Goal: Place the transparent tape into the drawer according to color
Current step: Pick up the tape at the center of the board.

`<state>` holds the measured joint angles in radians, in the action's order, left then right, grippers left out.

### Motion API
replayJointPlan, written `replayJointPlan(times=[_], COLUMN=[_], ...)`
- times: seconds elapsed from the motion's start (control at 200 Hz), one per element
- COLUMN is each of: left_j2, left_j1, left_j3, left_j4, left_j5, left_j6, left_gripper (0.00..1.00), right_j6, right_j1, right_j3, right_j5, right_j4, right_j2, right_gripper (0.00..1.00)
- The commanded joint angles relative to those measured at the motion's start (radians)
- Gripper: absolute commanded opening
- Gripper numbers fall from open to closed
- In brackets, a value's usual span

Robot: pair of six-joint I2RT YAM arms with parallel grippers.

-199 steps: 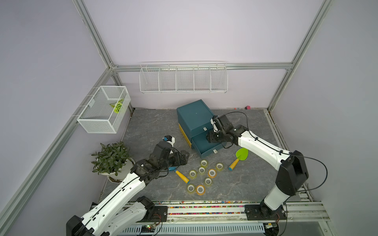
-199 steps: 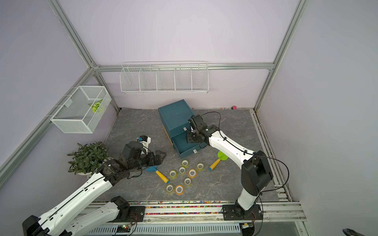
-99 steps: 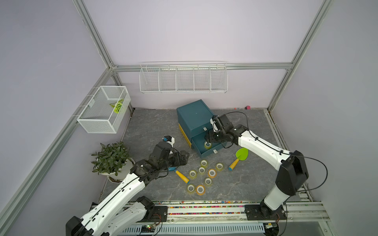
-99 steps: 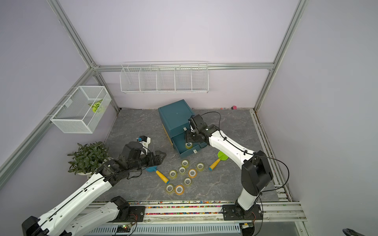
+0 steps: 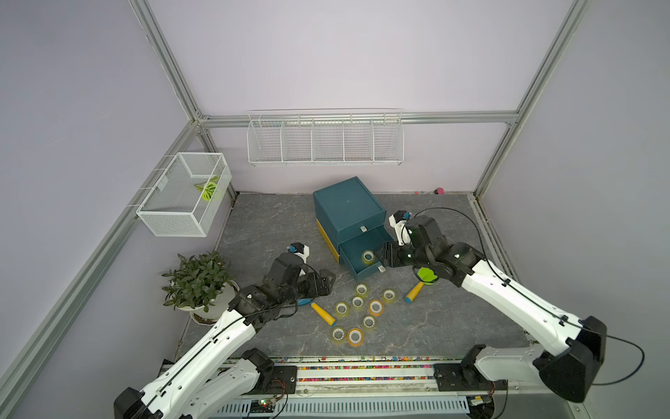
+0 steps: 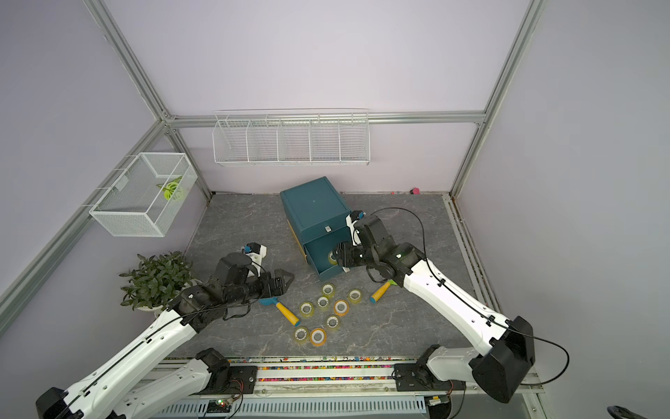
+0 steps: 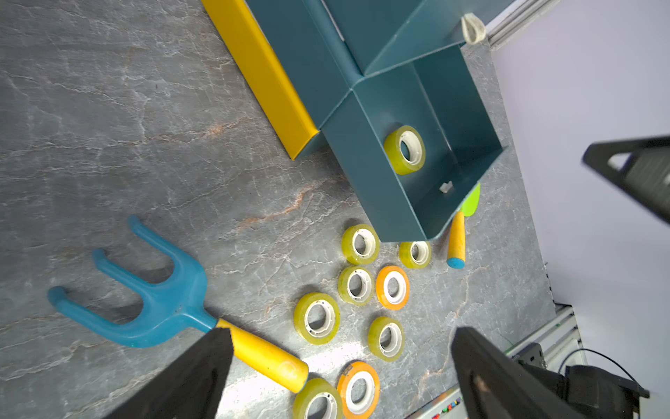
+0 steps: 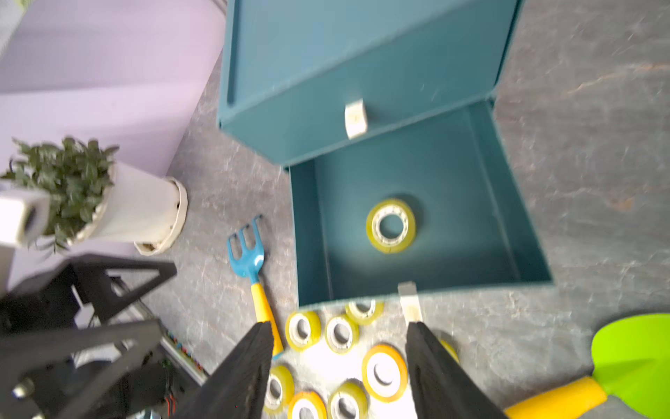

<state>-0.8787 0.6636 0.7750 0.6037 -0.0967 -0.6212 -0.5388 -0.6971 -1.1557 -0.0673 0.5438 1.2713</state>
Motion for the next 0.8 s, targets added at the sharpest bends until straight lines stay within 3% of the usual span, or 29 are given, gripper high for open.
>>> replayJointPlan(times=[0.0,0.19,0.39,0.795], left_j2=[0.014,-0.005,-0.069,-0.284], left_j1=[0.021,0.093,0.234,0.407], left_j3=[-0.030,-0.079,-0.143,-0.153], left_j4=[0.010,0.004,-0.014,0.039], left_j5=[-0.011,0.012,0.029,0.029], left_j6=[-0.020,-0.064,-0.125,-0.102], left_gripper=[0.99,0.93,0.89,0.80], right_j6=[-0.020,-0.059,-0.088,-0.089], right_j1=[-0.031,-0.065,-0.068,-0.067], right_j3=[0.085,0.253,0.377,0.430], right_j5=[0.030,0.071,0.093,0.124], right_j4=[0.021,0.006,-0.003,0.001], right_j2=[-0.064,-0.169,-0.230,-0.276], right_gripper=[0.63,0.63,0.63,0.63])
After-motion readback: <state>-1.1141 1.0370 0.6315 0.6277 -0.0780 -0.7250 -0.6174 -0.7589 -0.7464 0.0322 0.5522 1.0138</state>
